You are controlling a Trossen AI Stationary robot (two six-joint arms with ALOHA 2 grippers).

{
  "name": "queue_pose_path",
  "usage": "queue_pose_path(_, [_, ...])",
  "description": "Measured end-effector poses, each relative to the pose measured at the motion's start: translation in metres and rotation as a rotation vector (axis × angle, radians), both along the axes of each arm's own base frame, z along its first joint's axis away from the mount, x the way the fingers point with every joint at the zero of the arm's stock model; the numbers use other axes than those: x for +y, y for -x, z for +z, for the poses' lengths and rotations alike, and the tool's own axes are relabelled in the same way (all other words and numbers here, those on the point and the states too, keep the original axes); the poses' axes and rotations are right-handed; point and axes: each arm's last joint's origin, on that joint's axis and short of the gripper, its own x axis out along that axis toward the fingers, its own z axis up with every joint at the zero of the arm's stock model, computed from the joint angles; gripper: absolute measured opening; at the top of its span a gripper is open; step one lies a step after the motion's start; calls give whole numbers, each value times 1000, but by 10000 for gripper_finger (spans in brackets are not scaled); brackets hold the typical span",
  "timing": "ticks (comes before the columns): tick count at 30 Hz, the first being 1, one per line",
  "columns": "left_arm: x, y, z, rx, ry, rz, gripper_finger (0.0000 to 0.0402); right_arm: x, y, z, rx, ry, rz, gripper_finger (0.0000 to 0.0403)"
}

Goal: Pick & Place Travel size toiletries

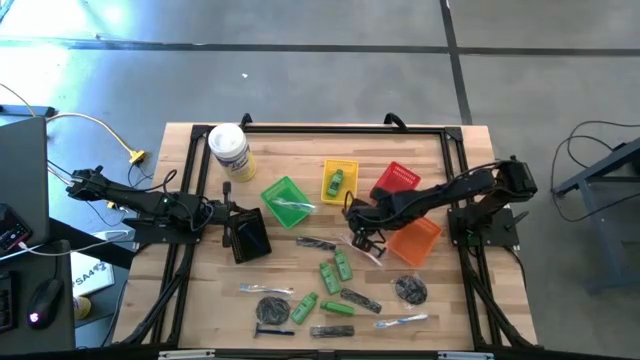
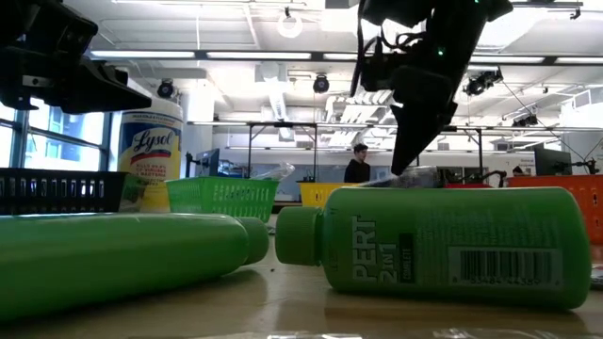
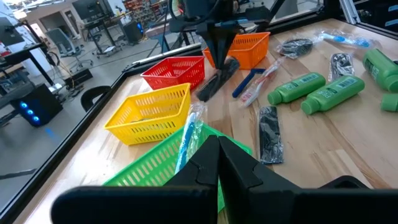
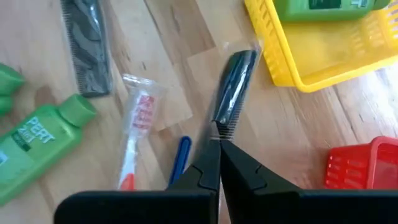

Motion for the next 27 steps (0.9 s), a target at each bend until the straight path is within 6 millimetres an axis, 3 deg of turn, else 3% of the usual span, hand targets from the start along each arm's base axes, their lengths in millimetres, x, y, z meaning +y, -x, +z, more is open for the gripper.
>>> queue_pose_path(22, [0,0,0,0,0,1,0,26,7,26,66,78,16,3])
queue_pose_path(27, [0,0,0,0,0,1,0,35,16,44,-10,65,48,3])
